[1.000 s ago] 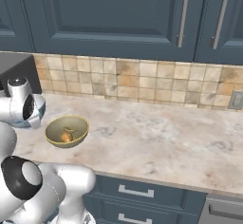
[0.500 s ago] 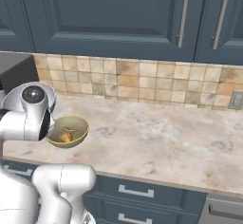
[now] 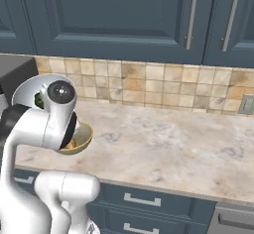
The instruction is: Place the bowl containing the shrimp and broccoli in the microwave. Close the microwave door and press the start button to microwave the meal.
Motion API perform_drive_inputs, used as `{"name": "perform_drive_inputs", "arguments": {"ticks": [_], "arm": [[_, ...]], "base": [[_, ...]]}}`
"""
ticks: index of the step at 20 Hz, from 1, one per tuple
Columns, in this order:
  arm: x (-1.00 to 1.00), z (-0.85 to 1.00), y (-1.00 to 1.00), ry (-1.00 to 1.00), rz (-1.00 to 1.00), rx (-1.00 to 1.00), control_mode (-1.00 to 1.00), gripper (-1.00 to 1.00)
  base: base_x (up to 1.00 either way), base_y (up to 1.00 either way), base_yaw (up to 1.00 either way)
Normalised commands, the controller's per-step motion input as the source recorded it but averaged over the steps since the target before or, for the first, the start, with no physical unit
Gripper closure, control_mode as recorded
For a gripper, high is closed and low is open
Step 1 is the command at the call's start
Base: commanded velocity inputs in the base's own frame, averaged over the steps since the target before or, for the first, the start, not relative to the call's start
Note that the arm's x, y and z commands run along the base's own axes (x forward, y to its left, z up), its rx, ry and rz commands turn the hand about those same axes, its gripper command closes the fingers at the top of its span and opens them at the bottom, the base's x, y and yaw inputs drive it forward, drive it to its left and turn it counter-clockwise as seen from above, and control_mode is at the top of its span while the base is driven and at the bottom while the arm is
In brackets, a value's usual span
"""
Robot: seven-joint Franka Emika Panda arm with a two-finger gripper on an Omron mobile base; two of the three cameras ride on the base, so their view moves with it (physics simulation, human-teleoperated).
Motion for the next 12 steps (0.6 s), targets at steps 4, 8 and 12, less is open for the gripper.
{"name": "perform_drive_inputs", "arguments": {"ticks": [4,8,12], "arm": [[-0.48,0.04,-0.50,0.00,0.02,-0.07,-1.00,1.00],[-0.50,0.00,-0.69,-0.01,0.01,-0.01,-1.00,1.00],[-0.07,0.01,-0.38,0.00,0.00,0.01,-1.00,1.00]], "base": [[0.00,0.00,0.00],[0.00,0.00,0.00],[0.00,0.00,0.00]]}}
